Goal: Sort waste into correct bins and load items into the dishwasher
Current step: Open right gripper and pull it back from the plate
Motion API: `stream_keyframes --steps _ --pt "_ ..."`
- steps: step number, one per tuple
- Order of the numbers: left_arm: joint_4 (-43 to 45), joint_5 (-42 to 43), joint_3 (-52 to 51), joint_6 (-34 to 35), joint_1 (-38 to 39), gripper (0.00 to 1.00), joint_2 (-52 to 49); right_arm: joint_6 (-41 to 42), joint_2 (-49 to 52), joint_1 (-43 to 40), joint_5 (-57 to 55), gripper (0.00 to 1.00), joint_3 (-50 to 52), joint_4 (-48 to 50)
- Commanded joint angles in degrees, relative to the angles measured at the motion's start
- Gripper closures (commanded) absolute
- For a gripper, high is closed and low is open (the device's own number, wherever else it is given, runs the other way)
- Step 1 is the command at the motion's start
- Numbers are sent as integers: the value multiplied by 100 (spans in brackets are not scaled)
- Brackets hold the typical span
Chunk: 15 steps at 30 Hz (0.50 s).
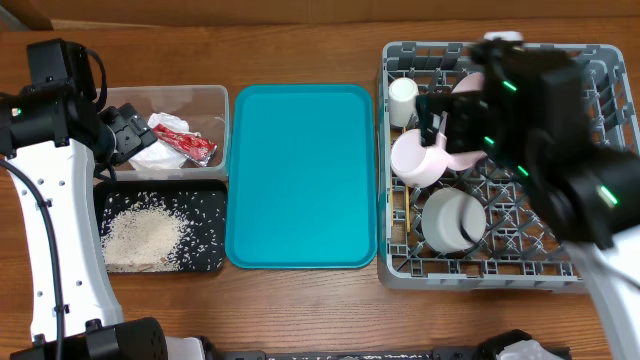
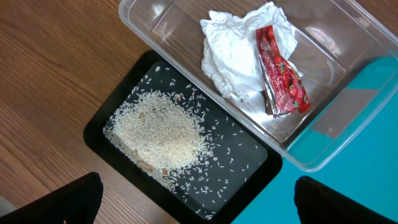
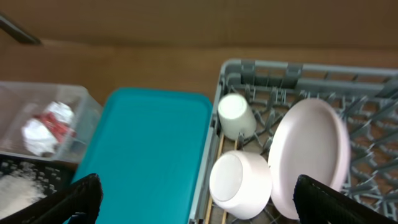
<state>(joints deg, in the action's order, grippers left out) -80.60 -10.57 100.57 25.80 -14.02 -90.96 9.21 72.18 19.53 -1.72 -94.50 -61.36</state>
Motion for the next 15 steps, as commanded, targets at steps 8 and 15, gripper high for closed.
stream_keyframes --steps 8,15 --pt "2 -35 79 13 -11 0 -17 22 -2627 -212 13 0 1167 592" --pt "2 -35 79 15 -11 0 -17 24 -4603 -782 17 0 3211 2277"
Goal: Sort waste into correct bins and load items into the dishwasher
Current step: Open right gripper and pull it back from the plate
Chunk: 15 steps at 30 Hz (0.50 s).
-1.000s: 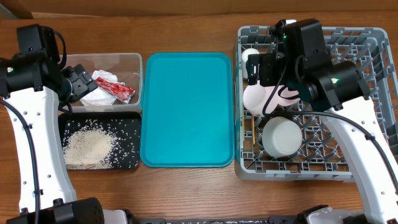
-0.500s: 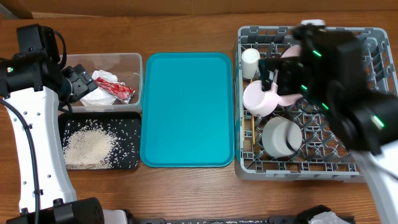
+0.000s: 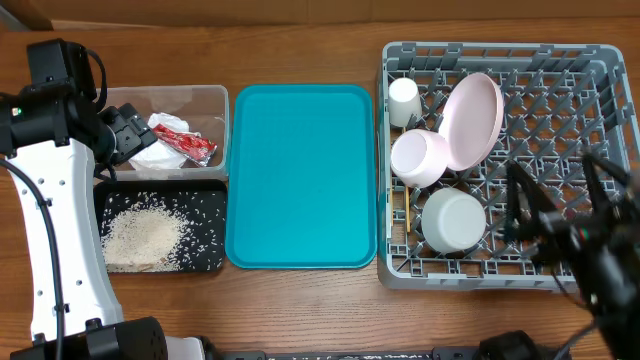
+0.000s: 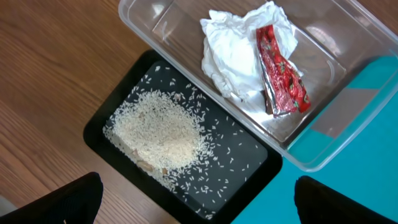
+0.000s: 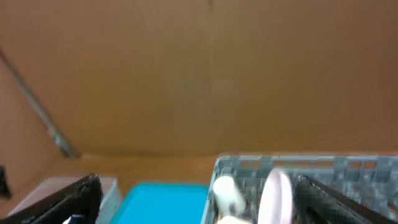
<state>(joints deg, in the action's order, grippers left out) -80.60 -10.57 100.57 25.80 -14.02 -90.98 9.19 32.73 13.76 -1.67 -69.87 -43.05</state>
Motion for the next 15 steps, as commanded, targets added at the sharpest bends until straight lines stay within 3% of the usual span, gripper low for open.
stream_keyframes --steps 1,7,15 --pt "2 -35 79 13 -11 0 -15 26 -907 -256 13 0 1016 673" --pt "2 -35 79 13 -11 0 -15 118 -2177 -361 33 0 2494 1803" --pt "0 -35 79 13 -11 0 -15 157 -2712 -361 55 0 4103 3038"
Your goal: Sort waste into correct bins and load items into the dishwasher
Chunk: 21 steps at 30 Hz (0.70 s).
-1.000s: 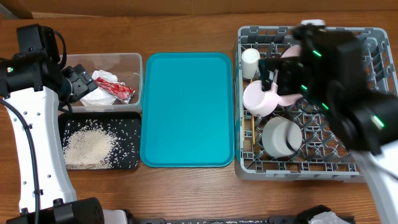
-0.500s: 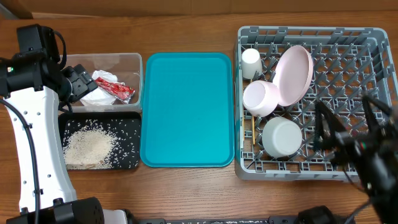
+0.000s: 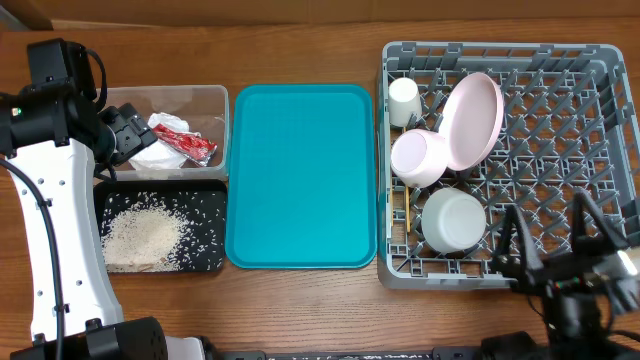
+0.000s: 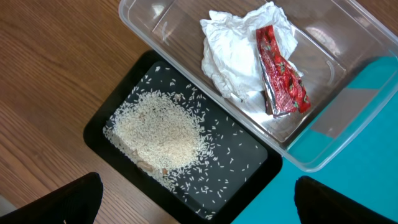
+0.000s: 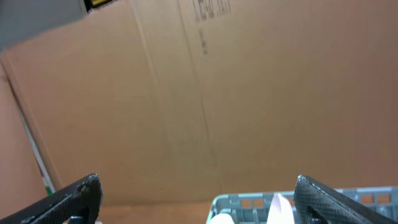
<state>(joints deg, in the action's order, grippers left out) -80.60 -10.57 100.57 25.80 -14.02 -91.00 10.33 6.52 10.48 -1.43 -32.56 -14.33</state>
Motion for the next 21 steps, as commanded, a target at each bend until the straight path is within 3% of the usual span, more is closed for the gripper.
stream_keyframes --steps 1,12,21 --pt "2 -35 79 13 -11 0 -13 46 -92 -33 31 0 573 339" --pt "2 -35 79 15 -11 0 -13 199 -531 -66 160 0 2188 1513" --pt "2 -35 79 15 -11 0 -13 197 -636 -625 544 0 2826 2094"
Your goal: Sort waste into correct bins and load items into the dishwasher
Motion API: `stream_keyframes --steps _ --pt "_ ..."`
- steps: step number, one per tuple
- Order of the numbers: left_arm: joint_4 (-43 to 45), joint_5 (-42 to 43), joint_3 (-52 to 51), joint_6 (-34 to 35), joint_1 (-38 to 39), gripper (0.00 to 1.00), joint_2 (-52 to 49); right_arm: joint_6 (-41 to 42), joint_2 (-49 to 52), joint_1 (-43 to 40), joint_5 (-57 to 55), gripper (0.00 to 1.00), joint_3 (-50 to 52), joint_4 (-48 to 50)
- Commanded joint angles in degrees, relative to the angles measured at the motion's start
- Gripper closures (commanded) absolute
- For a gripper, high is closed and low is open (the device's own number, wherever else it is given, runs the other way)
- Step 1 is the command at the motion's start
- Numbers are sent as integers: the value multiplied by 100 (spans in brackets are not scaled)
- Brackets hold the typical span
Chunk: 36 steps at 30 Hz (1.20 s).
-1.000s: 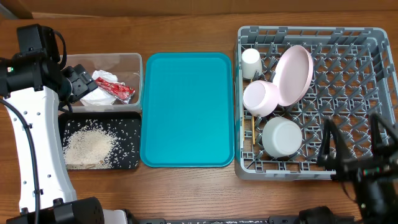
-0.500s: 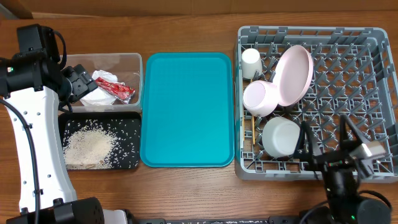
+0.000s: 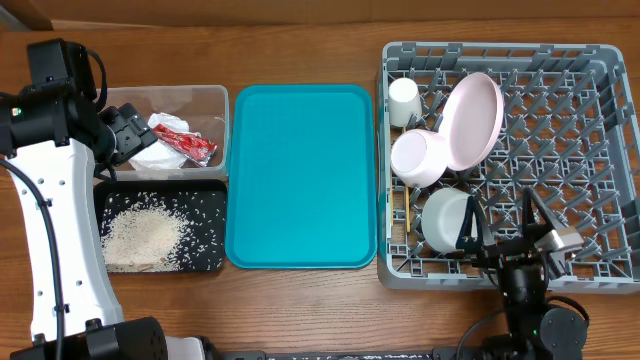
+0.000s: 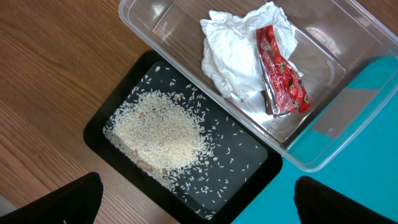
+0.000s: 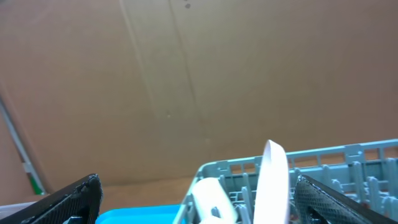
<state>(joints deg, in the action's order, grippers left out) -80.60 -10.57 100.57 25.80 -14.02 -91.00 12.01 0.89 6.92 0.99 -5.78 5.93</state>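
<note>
The grey dish rack (image 3: 600,150) on the right holds a white cup (image 3: 403,100), a pink plate (image 3: 472,118) on edge, a pink bowl (image 3: 418,158) and a white bowl (image 3: 446,220). My right gripper (image 3: 503,232) stands open and empty at the rack's front edge, beside the white bowl. Its wrist view looks along the rack at the plate (image 5: 274,180) and cup (image 5: 210,200). The clear bin (image 3: 210,100) holds a crumpled tissue (image 4: 233,53) and a red wrapper (image 4: 281,74). My left gripper (image 3: 122,135) hangs open over the bin's left end, above the black tray (image 4: 124,106) of rice (image 4: 160,134).
A bare teal tray (image 3: 300,175) lies between the bins and the rack. A thin stick (image 3: 407,215) lies at the rack's left side. A brown cardboard wall (image 5: 199,81) stands behind the table.
My right gripper has shifted a little to the left along the rack's front edge, and its camera now shows more of the rack. The left arm and all objects are unchanged.
My right arm was first over the back of the rack near the pink plate, open. Then it was over the rack's front right, then at the front edge facing the cardboard wall, and now beside the white bowl. The left arm stayed still throughout.
</note>
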Motion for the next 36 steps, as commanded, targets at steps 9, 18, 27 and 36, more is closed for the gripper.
stream_keyframes --steps 9,18,27,36 --pt "2 -35 79 13 -11 0 -13 22 -72 -957 885 0 535 313" --pt "2 -35 79 15 -11 0 -13 0 -72 -955 634 0 535 -782" --pt "4 -35 79 15 -11 0 -13 4 -72 -955 640 0 535 -1010" --pt "2 -35 79 15 -11 0 -13 4 -72 -951 636 0 535 -1008"
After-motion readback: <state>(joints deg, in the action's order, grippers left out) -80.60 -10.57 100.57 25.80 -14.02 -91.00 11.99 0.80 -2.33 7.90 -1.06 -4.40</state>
